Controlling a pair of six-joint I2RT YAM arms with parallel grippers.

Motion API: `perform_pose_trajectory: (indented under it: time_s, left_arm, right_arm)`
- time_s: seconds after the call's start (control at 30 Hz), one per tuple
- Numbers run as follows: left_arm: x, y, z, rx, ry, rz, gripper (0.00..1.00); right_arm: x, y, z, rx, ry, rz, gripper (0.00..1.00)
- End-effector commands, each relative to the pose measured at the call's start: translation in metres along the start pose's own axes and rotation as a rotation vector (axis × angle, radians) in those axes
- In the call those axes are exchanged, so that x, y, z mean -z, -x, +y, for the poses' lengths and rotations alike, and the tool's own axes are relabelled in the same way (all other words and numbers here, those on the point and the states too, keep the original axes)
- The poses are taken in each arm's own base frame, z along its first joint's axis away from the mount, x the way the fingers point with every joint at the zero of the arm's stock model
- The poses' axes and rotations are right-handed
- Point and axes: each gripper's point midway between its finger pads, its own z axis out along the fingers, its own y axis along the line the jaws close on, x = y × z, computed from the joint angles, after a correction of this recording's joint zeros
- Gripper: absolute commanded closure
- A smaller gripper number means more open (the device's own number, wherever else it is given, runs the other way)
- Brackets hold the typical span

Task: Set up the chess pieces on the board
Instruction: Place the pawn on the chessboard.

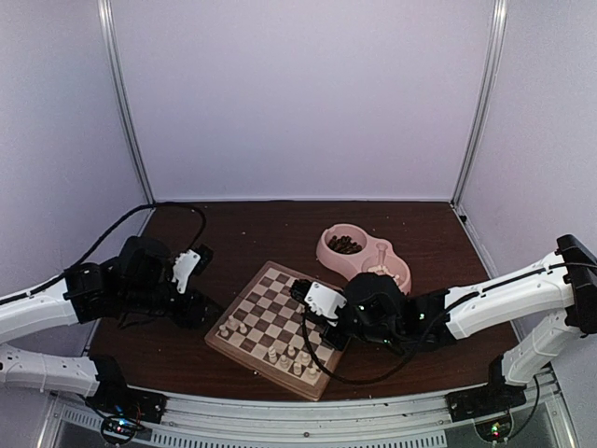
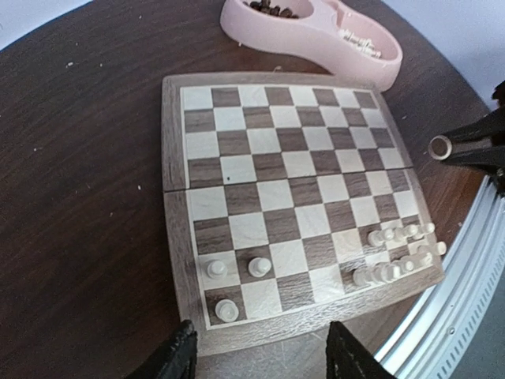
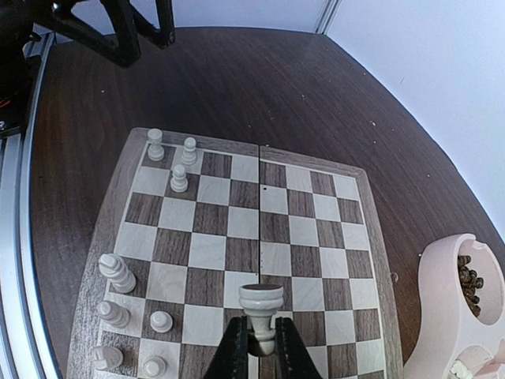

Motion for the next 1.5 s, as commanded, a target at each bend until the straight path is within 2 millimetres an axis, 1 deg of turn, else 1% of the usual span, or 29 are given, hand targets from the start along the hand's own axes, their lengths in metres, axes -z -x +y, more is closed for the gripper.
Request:
perform_pose_trajectory:
  time_s: [0.0,0.1,0.23,0.3,0.37,0.4,0.5,0.57,0.63,0.7,0.73,0.8,0.87,0.93,1.0,1.07,1.23,1.33,1.47]
  left_arm:
    - [0.019,0.022,-0.017,0.019,-0.087,-0.114,0.42]
    - [0.026,0.036,-0.022,0.005,-0.108,-0.167,0.41]
    - [0.028,0.055,-0.028,-0.005,-0.128,-0.231,0.39]
    - [0.029,0.067,-0.030,-0.003,-0.134,-0.283,0.38]
    - [0.032,0.080,-0.029,0.009,-0.124,-0.330,0.36]
    - [0.035,0.088,-0.030,0.013,-0.122,-0.351,0.36]
    - [0.040,0.103,-0.030,0.017,-0.108,-0.381,0.35]
    - [0.040,0.108,-0.025,0.024,-0.081,-0.414,0.35]
    - [0.039,0.108,-0.022,0.023,-0.069,-0.447,0.35]
    - [0.037,0.104,-0.015,0.017,-0.044,-0.477,0.35]
    - [0.036,0.100,-0.010,0.017,-0.020,-0.479,0.35]
    - [0.037,0.093,0.000,0.019,0.025,-0.479,0.35]
    - [0.043,0.091,0.005,0.012,0.055,-0.486,0.34]
    - [0.051,0.088,0.015,0.023,0.102,-0.503,0.34]
    - [0.059,0.086,0.022,0.044,0.128,-0.545,0.32]
    - [0.062,0.084,0.026,0.056,0.140,-0.568,0.32]
    - [0.065,0.080,0.032,0.068,0.167,-0.566,0.32]
    - [0.065,0.078,0.033,0.069,0.171,-0.564,0.32]
    - [0.067,0.079,0.032,0.068,0.170,-0.566,0.32]
  right_arm:
    - [0.003,0.009,0.010,0.001,0.058,-0.023,1.00]
    - [0.000,0.009,0.012,-0.003,0.069,-0.013,1.00]
    - [-0.001,0.010,0.013,-0.006,0.075,0.009,1.00]
    - [-0.001,0.011,0.011,-0.009,0.073,0.046,1.00]
    - [0.000,0.009,0.010,-0.001,0.086,0.132,0.99]
    - [0.003,0.018,0.008,0.005,0.088,0.173,1.00]
    - [0.014,0.009,0.004,0.046,0.101,0.358,1.00]
    - [0.024,-0.001,-0.004,0.088,0.076,0.483,1.00]
    - [0.034,-0.011,-0.012,0.131,0.056,0.596,1.00]
    - [0.043,-0.021,-0.025,0.182,-0.005,0.697,1.00]
    - [0.045,-0.022,-0.032,0.208,-0.040,0.724,1.00]
    - [0.045,-0.025,-0.044,0.269,-0.115,0.766,1.00]
    - [0.041,-0.031,-0.055,0.354,-0.187,0.804,1.00]
    - [0.037,-0.042,-0.063,0.455,-0.228,0.882,1.00]
    - [0.041,-0.053,-0.066,0.549,-0.221,0.984,1.00]
    - [0.043,-0.058,-0.071,0.617,-0.221,1.057,1.00]
    - [0.041,-0.049,-0.065,0.645,-0.120,1.101,1.00]
    - [0.034,-0.047,-0.068,0.694,-0.131,1.116,1.00]
    - [0.022,-0.059,-0.066,0.742,-0.111,1.161,1.00]
